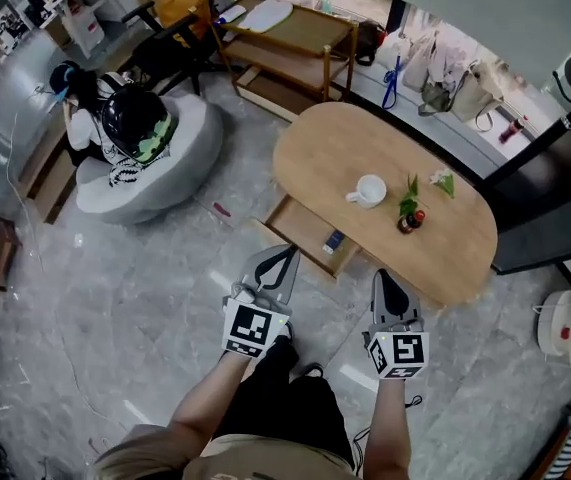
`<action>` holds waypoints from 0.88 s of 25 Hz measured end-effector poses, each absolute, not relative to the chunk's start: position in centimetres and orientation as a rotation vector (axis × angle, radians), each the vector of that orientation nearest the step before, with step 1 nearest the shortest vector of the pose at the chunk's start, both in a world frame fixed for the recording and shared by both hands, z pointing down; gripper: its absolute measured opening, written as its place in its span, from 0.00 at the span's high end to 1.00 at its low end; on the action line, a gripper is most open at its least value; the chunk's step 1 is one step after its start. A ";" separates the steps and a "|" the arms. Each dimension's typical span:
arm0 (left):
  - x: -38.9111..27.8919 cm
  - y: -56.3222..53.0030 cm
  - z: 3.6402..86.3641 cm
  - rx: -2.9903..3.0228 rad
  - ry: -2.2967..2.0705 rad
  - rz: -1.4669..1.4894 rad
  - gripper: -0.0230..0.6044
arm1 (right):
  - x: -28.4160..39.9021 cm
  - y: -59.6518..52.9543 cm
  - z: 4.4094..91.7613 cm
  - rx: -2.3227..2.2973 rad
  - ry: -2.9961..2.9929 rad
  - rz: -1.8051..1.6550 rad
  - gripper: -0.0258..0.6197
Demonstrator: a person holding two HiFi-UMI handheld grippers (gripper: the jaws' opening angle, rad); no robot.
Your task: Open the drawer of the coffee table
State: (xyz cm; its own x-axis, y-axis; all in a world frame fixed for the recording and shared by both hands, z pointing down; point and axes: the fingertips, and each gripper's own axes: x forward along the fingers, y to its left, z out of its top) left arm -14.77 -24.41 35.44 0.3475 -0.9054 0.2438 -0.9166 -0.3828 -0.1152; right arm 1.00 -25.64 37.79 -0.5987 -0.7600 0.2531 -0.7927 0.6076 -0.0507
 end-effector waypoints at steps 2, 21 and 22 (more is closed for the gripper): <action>-15.2 -22.9 32.4 2.522 -1.718 0.420 0.95 | 0.3 -24.8 34.5 1.257 -2.643 0.232 0.95; -13.3 -18.7 16.0 2.585 -1.699 0.337 0.96 | 1.4 -19.1 16.6 1.225 -2.705 0.028 0.95; -13.2 -18.7 15.6 2.591 -1.692 0.335 0.95 | 1.5 -19.0 16.4 1.231 -2.702 0.024 0.95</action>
